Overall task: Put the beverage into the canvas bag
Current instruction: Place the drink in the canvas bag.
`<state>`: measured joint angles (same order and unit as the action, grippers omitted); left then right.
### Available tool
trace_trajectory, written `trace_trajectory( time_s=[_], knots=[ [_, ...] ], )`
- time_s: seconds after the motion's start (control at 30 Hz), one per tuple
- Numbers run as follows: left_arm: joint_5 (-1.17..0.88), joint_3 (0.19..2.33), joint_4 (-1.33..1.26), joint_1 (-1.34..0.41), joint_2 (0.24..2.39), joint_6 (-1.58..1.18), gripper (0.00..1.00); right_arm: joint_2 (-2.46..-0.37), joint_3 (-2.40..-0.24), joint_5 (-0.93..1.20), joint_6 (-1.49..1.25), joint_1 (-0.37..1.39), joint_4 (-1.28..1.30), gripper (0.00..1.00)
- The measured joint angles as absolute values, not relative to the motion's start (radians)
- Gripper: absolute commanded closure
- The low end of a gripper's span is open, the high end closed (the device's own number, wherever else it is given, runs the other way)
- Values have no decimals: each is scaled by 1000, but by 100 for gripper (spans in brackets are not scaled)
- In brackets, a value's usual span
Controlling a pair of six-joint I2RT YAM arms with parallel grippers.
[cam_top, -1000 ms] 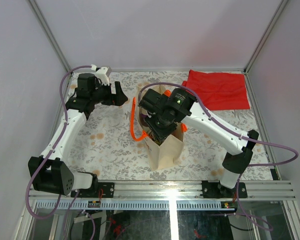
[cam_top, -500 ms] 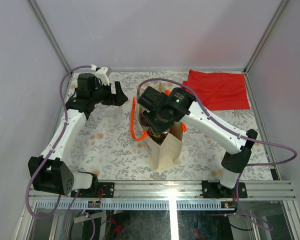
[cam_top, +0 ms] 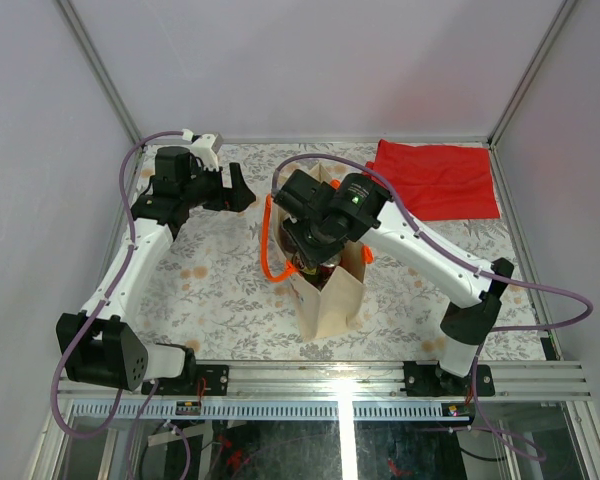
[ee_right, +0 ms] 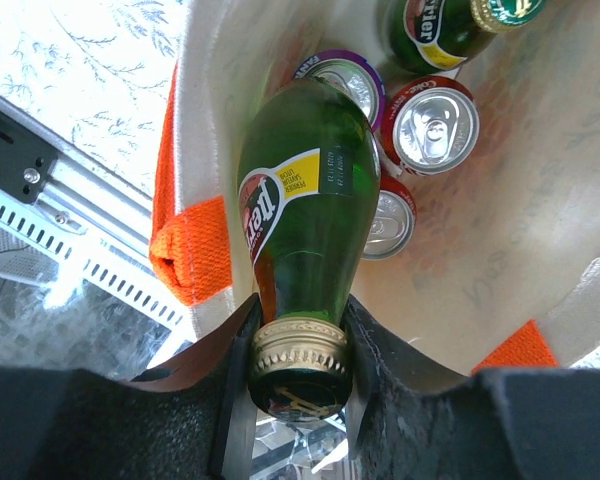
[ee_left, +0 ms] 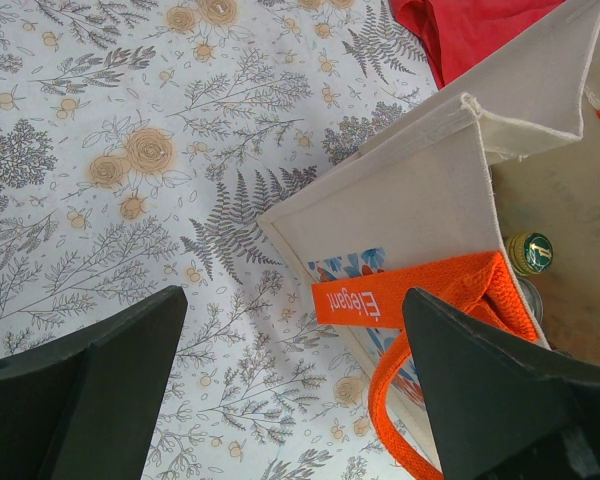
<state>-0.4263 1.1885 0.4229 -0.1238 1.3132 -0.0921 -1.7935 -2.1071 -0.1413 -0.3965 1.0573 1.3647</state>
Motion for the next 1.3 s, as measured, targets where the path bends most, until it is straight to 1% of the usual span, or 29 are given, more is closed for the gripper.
trace_trajectory(
  time_s=[0.33, 0.6, 1.3],
  knots=[
    [-427, 1188, 423, -124, 1314, -93, 10, -1780, -2095, -97, -416, 1057, 1388, 100],
    [-427, 1188, 422, -124, 1324, -93, 10, -1768, -2078, -51, -414, 1057, 1468, 100],
    [-427, 1174, 419, -124, 1332, -93, 10, -1760, -1919, -8, -384, 1057, 1408, 100]
  ],
)
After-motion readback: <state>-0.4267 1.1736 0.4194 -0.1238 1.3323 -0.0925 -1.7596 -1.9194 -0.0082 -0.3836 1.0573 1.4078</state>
